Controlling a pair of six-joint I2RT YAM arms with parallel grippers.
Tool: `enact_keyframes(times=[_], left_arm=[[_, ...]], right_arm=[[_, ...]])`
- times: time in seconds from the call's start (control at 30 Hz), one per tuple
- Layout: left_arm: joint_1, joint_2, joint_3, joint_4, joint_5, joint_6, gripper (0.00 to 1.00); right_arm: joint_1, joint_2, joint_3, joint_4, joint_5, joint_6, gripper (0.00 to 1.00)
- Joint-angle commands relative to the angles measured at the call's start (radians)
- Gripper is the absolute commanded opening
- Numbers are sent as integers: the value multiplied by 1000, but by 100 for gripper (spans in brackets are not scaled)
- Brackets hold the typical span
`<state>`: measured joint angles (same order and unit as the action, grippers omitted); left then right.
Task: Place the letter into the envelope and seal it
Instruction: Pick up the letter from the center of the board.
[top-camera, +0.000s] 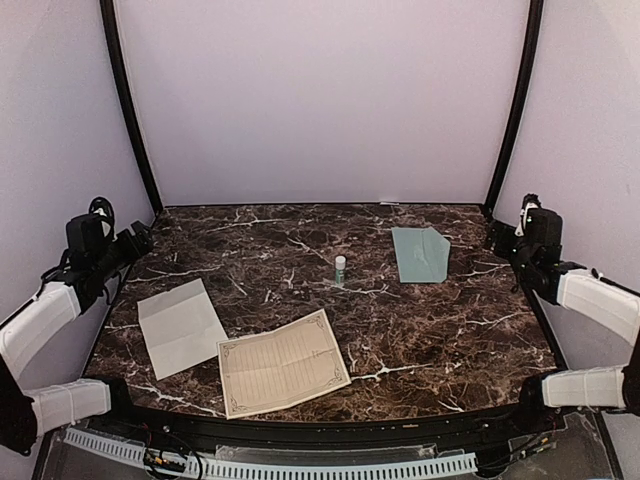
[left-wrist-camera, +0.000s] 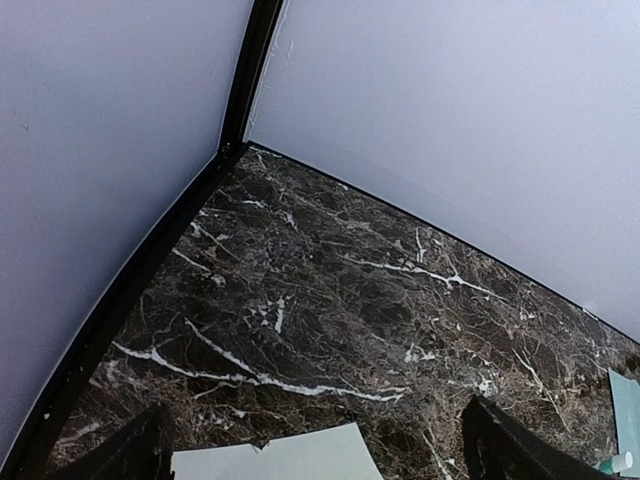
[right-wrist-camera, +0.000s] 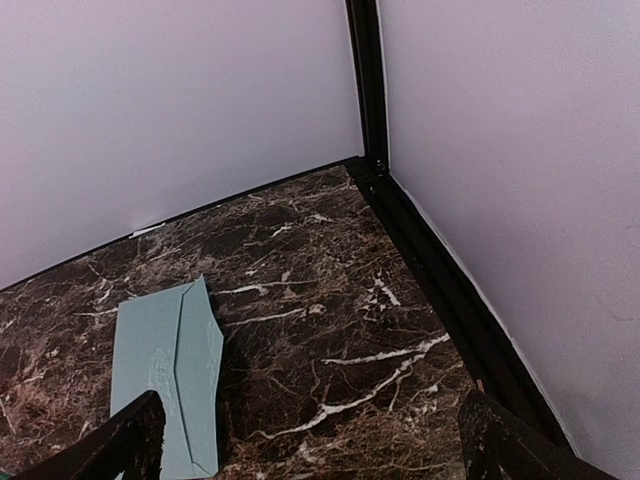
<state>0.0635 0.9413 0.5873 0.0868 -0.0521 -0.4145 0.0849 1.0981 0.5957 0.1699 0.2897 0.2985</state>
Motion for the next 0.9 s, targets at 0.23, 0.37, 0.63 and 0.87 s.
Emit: enact_keyframes(times=[0.23, 0.37, 0.63, 0.87], left_arm=[[4, -115, 167, -283, 19, 1, 99], [3, -134, 212, -379, 119, 0, 99], [-22, -160, 124, -504, 351, -101, 89], [-217, -212, 35, -500, 287, -227, 87]], right_arm=[[-4, -89, 93, -96, -253, 78, 99], [-3, -112, 120, -108, -422, 58, 99], [125, -64, 180, -258, -590, 21, 99], [312, -80, 112, -213, -658, 144, 99]])
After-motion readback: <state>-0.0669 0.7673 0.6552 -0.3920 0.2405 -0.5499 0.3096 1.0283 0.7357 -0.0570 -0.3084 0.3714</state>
